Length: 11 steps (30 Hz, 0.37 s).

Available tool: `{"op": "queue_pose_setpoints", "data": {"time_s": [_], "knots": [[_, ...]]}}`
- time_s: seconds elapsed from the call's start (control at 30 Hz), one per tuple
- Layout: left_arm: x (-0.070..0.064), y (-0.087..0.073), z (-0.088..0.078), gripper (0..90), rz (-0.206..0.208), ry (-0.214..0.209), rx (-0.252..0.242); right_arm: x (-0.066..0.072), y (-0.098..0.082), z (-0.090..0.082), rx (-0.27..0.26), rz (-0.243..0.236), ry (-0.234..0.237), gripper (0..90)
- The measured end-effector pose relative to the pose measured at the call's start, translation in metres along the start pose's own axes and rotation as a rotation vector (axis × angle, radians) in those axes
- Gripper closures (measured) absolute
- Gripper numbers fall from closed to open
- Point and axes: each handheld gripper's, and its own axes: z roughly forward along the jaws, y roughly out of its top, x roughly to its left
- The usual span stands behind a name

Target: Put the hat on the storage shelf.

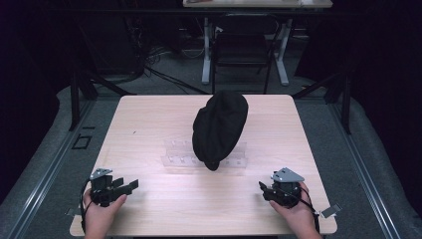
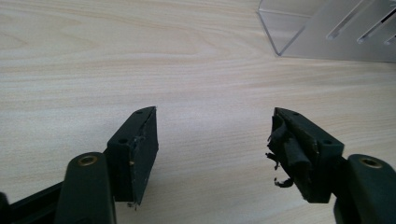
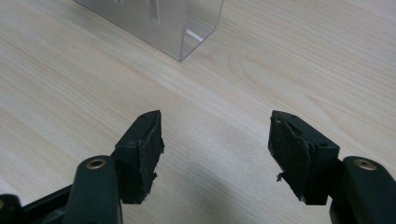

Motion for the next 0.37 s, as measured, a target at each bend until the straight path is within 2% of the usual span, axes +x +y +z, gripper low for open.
{"op": "queue_pose_setpoints", "data": {"time_s": [0.17, 0.2, 0.23, 0.3, 0.33, 0.37], "knots": [[-0.003, 0.001, 0.003, 28.8, 0.003, 0.013, 0.009, -0.005, 0.0, 0.001, 0.007, 0.046, -0.018, 25.2], [-0.003, 0.002, 0.003, 28.5, 0.01, 0.023, 0.01, -0.008, 0.001, 0.002, 0.013, 0.084, -0.032, 21.3], [-0.003, 0.003, 0.003, 28.5, 0.011, 0.02, 0.01, -0.009, 0.001, 0.003, 0.007, 0.102, -0.027, 20.3], [-0.003, 0.003, 0.003, 27.8, 0.006, 0.026, -0.001, -0.011, 0.002, 0.002, 0.018, 0.109, -0.023, 19.6], [-0.003, 0.004, 0.003, 26.4, 0.004, 0.025, -0.005, -0.016, 0.004, 0.002, -0.003, 0.146, -0.007, 18.7], [-0.003, 0.004, 0.003, 26.2, 0.004, 0.025, -0.005, -0.016, 0.004, 0.002, -0.003, 0.146, -0.007, 18.7]]}}
